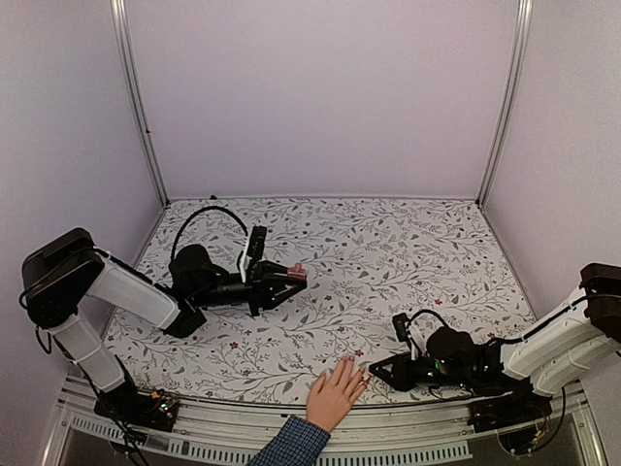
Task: Paint the nails
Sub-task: Paint the nail polish on the nail.
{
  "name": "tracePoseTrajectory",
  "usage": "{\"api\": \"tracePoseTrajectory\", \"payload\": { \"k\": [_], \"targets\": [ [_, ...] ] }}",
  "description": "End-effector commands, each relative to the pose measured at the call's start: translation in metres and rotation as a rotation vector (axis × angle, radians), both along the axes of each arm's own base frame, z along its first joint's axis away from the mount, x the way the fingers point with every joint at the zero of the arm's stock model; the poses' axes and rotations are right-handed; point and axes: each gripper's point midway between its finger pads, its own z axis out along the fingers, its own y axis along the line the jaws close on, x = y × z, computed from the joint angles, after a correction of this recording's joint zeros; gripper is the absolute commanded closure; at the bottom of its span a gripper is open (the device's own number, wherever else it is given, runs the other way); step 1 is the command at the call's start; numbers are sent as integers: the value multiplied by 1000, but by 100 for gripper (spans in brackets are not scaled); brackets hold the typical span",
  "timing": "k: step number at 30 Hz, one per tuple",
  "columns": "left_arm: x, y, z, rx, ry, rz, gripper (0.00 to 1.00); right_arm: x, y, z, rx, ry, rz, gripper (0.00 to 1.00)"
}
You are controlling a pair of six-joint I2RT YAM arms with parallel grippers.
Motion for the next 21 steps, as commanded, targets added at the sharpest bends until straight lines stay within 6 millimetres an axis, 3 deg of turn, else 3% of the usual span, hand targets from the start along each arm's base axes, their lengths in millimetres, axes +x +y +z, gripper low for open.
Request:
{"api": "tracePoseTrajectory", "payload": {
  "k": [1, 12, 21],
  "targets": [
    [2, 4, 5, -21, -21, 4, 100, 4, 2, 4, 7, -9, -26, 100],
    [2, 5, 5, -23, -20, 5, 100, 3, -4, 7, 23, -18, -36, 100],
    [3, 4, 5, -24, -20, 5, 100, -2, -3, 24, 104, -57, 3, 100]
  ]
}}
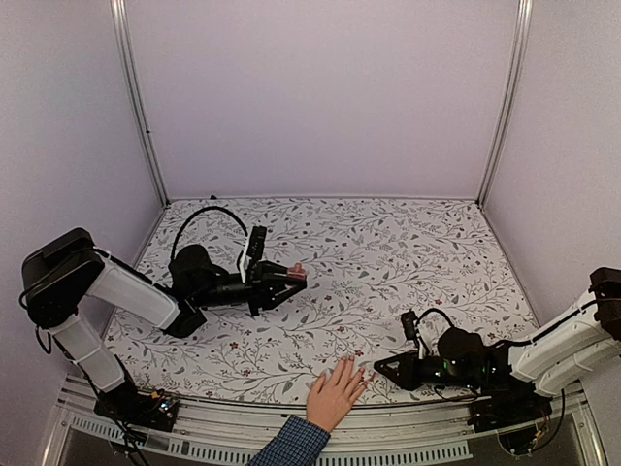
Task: Paint the nails
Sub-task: Paint the nail polish on the nail.
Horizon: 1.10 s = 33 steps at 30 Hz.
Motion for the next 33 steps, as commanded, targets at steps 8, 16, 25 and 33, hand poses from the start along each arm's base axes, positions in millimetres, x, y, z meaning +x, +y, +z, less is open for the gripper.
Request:
{"api": "tracePoseTrajectory", "payload": {
  "k": [8, 16, 25, 33],
  "targets": [
    [3, 3, 6, -24, -22, 1, 100, -5, 14, 17, 65, -49, 67, 100],
    [4, 3, 6, -24, -22, 2, 100, -5, 20, 10, 32, -34, 75, 100],
    [3, 4, 5, -22, -22, 2, 100, -5, 24, 5, 5, -21, 84, 100],
    [4, 5, 6, -24, -23, 3, 100, -2, 11, 12, 7, -34, 41, 100]
  ]
}}
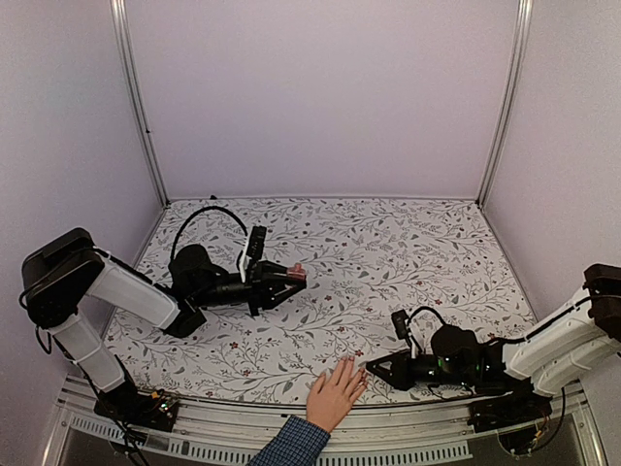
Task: Paint the nails
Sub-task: Paint the nail polish on the nail.
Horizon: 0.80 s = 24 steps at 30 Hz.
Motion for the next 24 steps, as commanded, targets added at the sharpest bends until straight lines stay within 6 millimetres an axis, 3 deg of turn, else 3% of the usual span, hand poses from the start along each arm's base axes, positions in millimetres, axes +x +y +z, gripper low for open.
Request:
{"api": "tracePoseTrajectory", "payload": {
  "k": [1, 7, 10, 24],
  "targets": [
    [3, 4, 5, -24, -23, 4, 100, 2, -7, 11, 1, -24, -27, 100],
    [3, 5, 7, -30, -29, 4, 100, 12, -6, 33, -58, -48, -65, 100],
    [3, 6, 9, -28, -36, 6, 100, 12, -7, 34, -121, -39, -57, 100],
    [2, 7, 7, -17, -41, 6, 100, -1, -3, 12, -186, -25, 46, 100]
  ]
}}
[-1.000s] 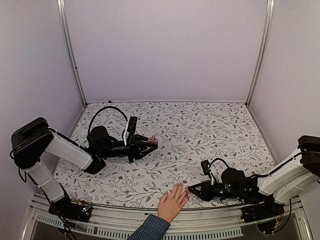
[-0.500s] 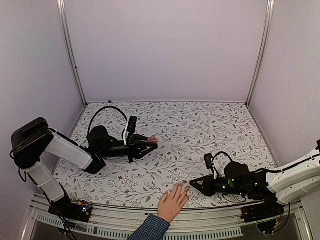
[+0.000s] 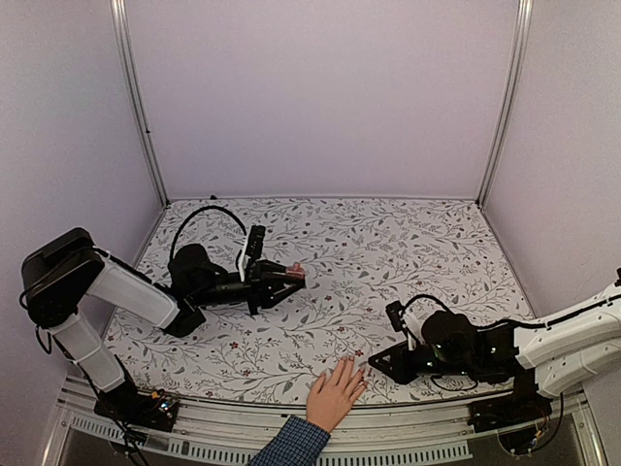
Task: Paint the nails
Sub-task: Paint the nail polish on the nail.
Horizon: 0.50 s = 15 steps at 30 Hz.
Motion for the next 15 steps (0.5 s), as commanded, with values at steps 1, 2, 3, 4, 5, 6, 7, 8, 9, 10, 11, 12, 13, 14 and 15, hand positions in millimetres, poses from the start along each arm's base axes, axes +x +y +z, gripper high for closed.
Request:
{"api": "tracePoseTrajectory", "payload": {
  "k": [1, 2, 3, 4, 5, 6, 7, 8, 9, 10, 11, 12, 13, 14, 15],
  "targets": [
    [0, 5, 7, -18, -38, 1, 100, -6, 0, -12, -22, 10, 31, 100],
    [0, 6, 7, -18, -38, 3, 100, -5, 1, -12, -19, 10, 29, 100],
    [0, 6, 7, -18, -38, 3, 100, -5, 1, -13, -17, 11, 28, 100],
    [0, 6, 6, -17, -37, 3, 100, -5, 2, -13, -13, 12, 28, 100],
    [0, 6, 6, -17, -36, 3, 100, -5, 3, -14, -13, 13, 27, 100],
    [1, 6, 6, -16, -36, 4, 100, -5, 4, -13, -10, 15, 30, 100],
    [0, 6, 6, -16, -35, 3, 100, -5, 5, -14, -9, 17, 30, 100],
    [0, 6, 6, -15, -36, 2, 100, -5, 5, -15, -12, 18, 29, 100],
    [0, 6, 6, -16, -37, 3, 100, -6, 5, -15, -13, 18, 31, 100],
    [0, 7, 6, -16, -36, 4, 100, -5, 5, -15, -12, 18, 31, 100],
    [0, 7, 6, -16, -37, 5, 100, -5, 6, -14, -11, 17, 30, 100],
    [0, 7, 6, -16, -37, 4, 100, -5, 6, -14, -10, 16, 29, 100],
    [0, 7, 5, -15, -35, 4, 100, -5, 6, -14, -9, 14, 32, 100],
    [0, 7, 5, -16, -36, 4, 100, -5, 6, -14, -9, 14, 32, 100],
    [1, 7, 5, -16, -35, 5, 100, -5, 7, -14, -7, 16, 34, 100]
  ]
}}
